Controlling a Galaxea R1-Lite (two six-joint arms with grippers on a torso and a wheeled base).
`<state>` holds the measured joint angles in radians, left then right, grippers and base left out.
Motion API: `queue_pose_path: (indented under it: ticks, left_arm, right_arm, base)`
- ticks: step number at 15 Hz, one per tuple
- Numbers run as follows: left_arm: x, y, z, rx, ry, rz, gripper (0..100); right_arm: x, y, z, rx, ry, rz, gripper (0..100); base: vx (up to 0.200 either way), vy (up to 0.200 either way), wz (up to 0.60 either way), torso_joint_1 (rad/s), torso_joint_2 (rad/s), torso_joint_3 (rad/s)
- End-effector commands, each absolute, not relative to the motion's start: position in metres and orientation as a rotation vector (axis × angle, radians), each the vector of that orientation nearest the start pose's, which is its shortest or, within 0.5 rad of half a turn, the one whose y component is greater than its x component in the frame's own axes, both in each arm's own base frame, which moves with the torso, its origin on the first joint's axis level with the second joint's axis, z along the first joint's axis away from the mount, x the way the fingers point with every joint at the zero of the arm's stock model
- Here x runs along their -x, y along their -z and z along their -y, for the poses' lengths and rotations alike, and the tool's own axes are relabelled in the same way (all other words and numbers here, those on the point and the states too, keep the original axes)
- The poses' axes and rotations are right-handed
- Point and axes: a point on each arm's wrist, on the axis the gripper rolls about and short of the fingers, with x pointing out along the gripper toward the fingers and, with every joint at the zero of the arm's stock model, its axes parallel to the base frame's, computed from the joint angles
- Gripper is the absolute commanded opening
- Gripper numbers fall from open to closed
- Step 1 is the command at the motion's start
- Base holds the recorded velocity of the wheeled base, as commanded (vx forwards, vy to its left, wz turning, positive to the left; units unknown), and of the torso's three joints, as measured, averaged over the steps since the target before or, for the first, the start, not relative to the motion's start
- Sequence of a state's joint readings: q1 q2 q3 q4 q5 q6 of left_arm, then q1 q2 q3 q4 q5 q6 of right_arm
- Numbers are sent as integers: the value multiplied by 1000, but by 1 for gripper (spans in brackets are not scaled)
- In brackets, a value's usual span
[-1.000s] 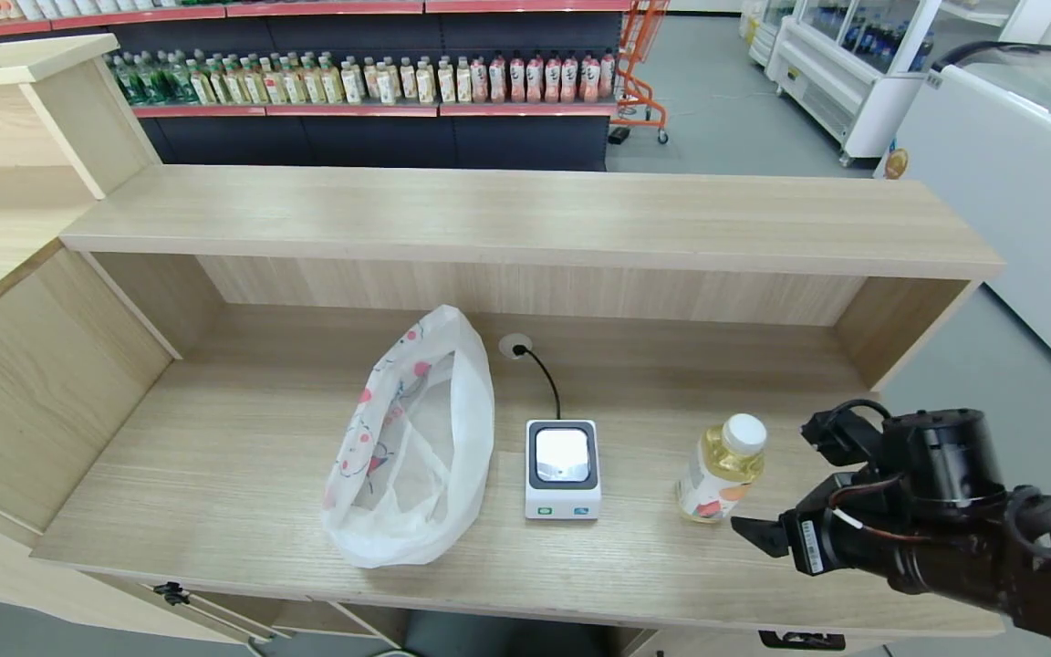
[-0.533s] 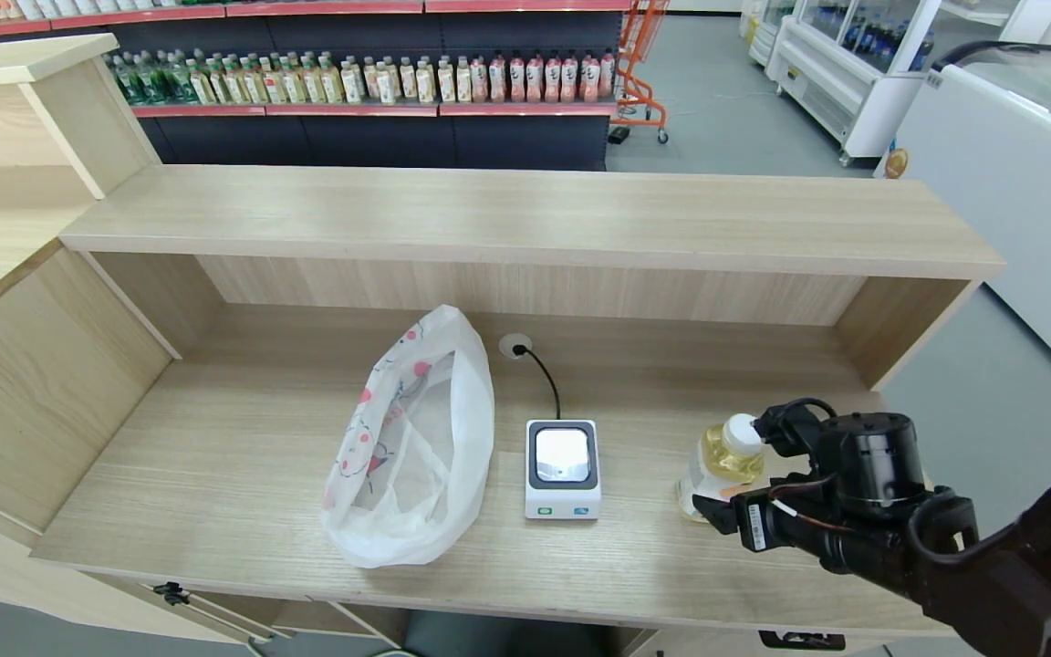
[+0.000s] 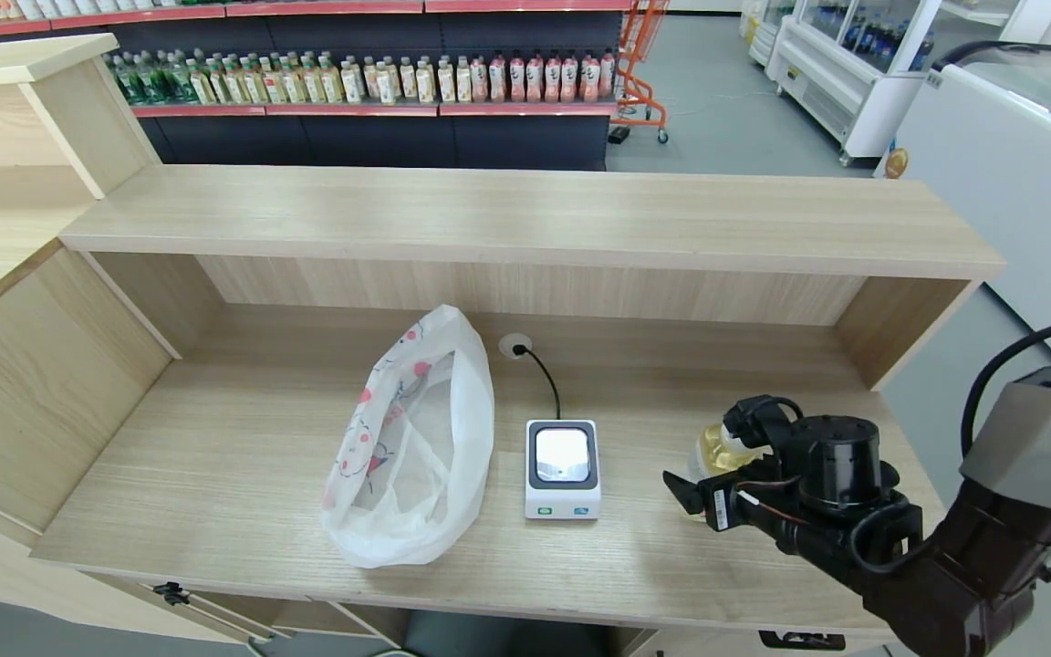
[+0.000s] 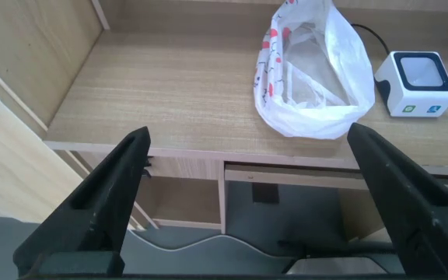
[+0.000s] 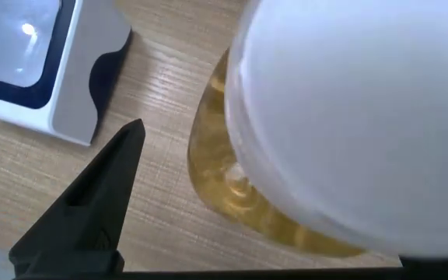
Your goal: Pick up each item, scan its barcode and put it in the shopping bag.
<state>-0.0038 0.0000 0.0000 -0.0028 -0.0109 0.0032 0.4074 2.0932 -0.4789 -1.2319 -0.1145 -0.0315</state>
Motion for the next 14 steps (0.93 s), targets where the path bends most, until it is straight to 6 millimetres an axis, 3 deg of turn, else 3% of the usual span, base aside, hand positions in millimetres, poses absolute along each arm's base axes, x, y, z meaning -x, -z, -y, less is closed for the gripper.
queue_pose_path:
  ticks: [1, 5, 10, 11, 14]
  left_arm:
    - [23, -76, 0, -3, 15, 2, 100]
    - [23, -76, 0, -3, 15, 2, 100]
    - [23, -76, 0, -3, 15, 2, 100]
    - [23, -76, 0, -3, 15, 2, 100]
    - [23, -76, 0, -3, 15, 3, 100]
  right_arm:
    - [-295, -30, -126, 148, -303, -377, 100]
    - [-309, -30, -136, 141, -317, -308, 100]
    - [-311, -25, -137, 145, -323, -287, 100]
    - [-313, -24, -136, 142, -320, -266, 0]
    - [-316, -25, -135, 141, -319, -249, 0]
  base:
    - [0, 0, 0, 0, 0, 0]
    - [0, 0, 0, 0, 0, 0]
    - [0, 0, 0, 0, 0, 0]
    - [0, 0, 0, 0, 0, 0]
    - [0, 0, 0, 0, 0, 0]
